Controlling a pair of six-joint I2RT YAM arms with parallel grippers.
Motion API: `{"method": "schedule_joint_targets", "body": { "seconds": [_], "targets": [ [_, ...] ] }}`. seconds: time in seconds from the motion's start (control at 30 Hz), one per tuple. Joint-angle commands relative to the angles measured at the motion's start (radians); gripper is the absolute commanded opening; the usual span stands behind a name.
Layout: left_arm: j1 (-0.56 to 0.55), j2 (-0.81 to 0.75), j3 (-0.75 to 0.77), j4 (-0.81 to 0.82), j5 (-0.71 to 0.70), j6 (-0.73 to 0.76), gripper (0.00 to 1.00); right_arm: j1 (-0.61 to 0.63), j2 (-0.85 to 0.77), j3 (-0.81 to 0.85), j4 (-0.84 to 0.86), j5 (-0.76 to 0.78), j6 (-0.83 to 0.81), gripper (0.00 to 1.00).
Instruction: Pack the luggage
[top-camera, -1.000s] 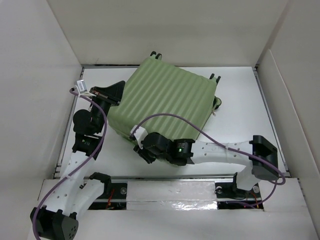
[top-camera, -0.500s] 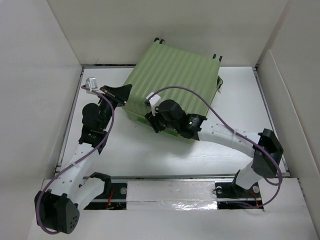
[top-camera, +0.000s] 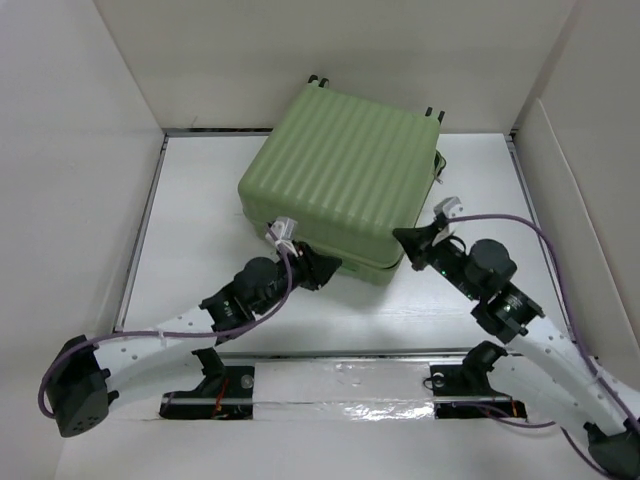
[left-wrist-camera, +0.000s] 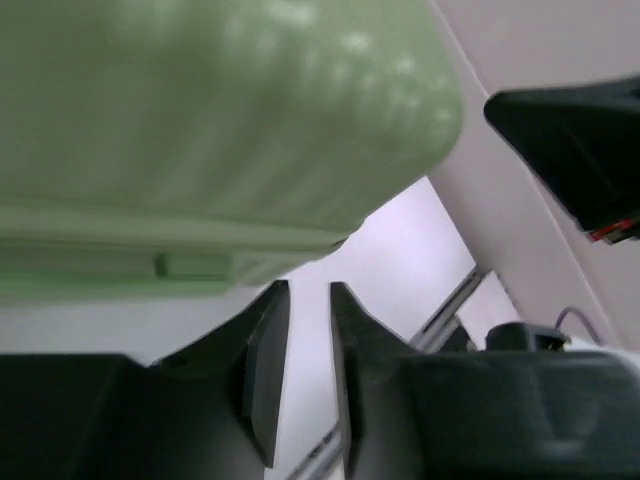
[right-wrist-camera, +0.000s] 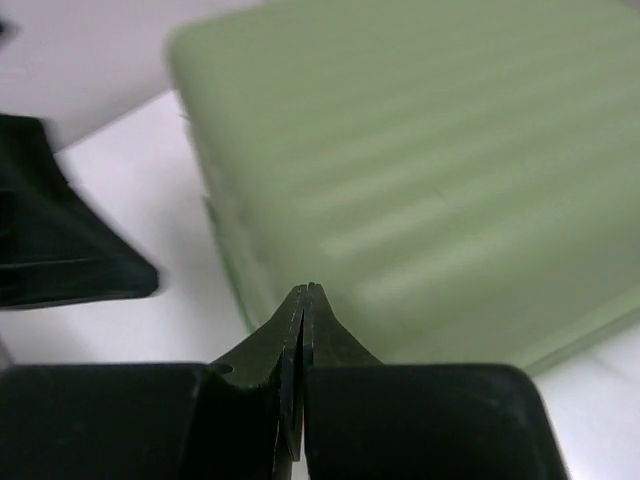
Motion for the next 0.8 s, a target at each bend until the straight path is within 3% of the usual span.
{"method": "schedule_joint_targets", "body": {
  "seconds": [0.0,0.07,0.13,0.27,0.33,0.43,0.77],
  "targets": [
    [-0.046,-0.043,-0.092,0.02,-0.304,-0.074,0.24,-0.134,-0.088,-0.194,0.095,-0.061,0.073,0.0],
    [-0.008,-0.054,-0.167,0.083,-0.277,-0.121,0.4,-0.247,-0.112,-0.249,0.153,-0.147,0.096,0.0],
    [0.041,-0.031,-0.186,0.114,-0.225,-0.151,0.5,-0.313,-0.103,-0.306,0.202,-0.225,0.139,0.0],
    [0.085,0.067,-0.174,0.163,-0.143,-0.159,0.5,-0.462,-0.049,-0.398,0.384,-0.314,0.184,0.03],
    [0.1,0.126,-0.17,0.183,-0.097,-0.164,0.49,-0.542,0.015,-0.434,0.482,-0.409,0.207,0.21],
    [0.112,0.175,-0.167,0.238,-0.051,-0.161,0.49,-0.615,0.089,-0.441,0.564,-0.528,0.204,0.36],
    [0.112,0.196,-0.164,0.264,-0.022,-0.142,0.48,-0.607,0.259,-0.44,0.696,-0.599,0.171,0.37]
  ]
}}
